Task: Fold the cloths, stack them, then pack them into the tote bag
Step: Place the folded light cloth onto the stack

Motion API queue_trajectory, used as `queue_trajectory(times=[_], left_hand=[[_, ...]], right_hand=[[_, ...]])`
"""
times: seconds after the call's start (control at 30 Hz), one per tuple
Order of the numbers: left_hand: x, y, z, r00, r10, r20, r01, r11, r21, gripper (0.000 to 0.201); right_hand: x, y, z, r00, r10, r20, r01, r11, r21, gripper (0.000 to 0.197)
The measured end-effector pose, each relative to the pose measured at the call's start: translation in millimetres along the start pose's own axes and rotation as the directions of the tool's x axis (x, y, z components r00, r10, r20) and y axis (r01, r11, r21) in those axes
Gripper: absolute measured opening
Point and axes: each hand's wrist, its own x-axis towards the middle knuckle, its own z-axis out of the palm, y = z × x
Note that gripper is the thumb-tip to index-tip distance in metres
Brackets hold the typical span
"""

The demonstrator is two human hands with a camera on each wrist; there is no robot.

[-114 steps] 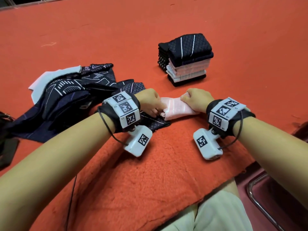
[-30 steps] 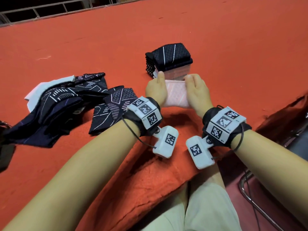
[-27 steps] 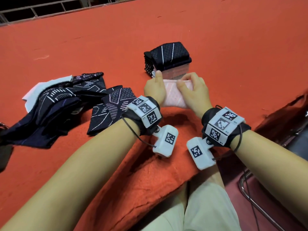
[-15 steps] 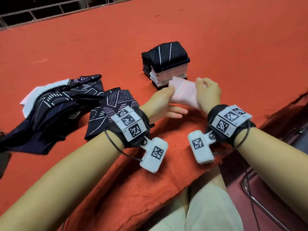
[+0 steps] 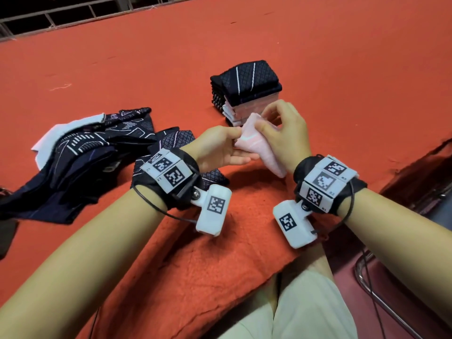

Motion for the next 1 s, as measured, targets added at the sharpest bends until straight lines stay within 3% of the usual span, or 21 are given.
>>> queue_trajectory(times=[0.1, 0.3, 0.5, 0.63, 0.7, 0.77, 0.83, 0.93, 1.0], left_hand=[[-5.3, -1.3, -2.9, 0.994, 0.009, 0.109, -0.014, 0.999, 0.042, 0.024], [-4.4, -10.2, -12.4, 0.983, 0.035, 0.179, -0.036, 0.999, 0.001, 0.024], [0.2, -11.6, -15.0, 0.997, 0.054, 0.049, -0.058, 0.996, 0.068, 0.020], [-1.4, -14.3, -19.2, 0.998, 0.061, 0.010, -0.062, 0.988, 0.142, 0.014], [-4.3, -12.4, -19.3, 0.999, 0.054, 0.003, -0.053, 0.974, 0.221, 0.022], [-4.6, -7.9, -15.8, 0.997, 0.053, -0.056, -0.028, 0.923, 0.383, 0.037], [-1.4, -4.0, -9.8, 0.984, 0.129, -0.121, -0.036, 0.816, 0.577, 0.033], [10.5, -0.2, -5.6, 0.957, 0.272, -0.100, -0.104, 0.643, 0.758, 0.025], [18.6, 1.5, -5.4, 0.950, 0.289, -0.122, -0.115, 0.682, 0.722, 0.021]], right_hand=[[0.5, 2.7, -1.1, 0.997, 0.039, 0.059, -0.041, 0.999, 0.032, 0.010], [3.1, 3.4, -2.7, 0.983, 0.019, 0.183, -0.022, 1.000, 0.014, 0.011], [1.5, 0.5, 1.0, 0.986, -0.003, 0.167, 0.004, 1.000, -0.008, 0.008], [-0.4, -0.9, 3.0, 0.974, 0.018, 0.225, -0.014, 1.000, -0.022, 0.008], [2.7, 0.3, 1.6, 0.963, 0.044, 0.266, -0.041, 0.999, -0.015, 0.008], [6.0, 1.9, 0.3, 0.957, 0.048, 0.286, -0.040, 0.999, -0.032, 0.008], [7.6, 1.5, -0.1, 0.956, 0.029, 0.293, -0.019, 0.999, -0.036, 0.008], [8.3, 4.6, -1.3, 0.963, 0.064, 0.261, -0.059, 0.998, -0.027, 0.007], [9.5, 11.8, -3.9, 0.967, 0.125, 0.223, -0.117, 0.992, -0.052, 0.002]])
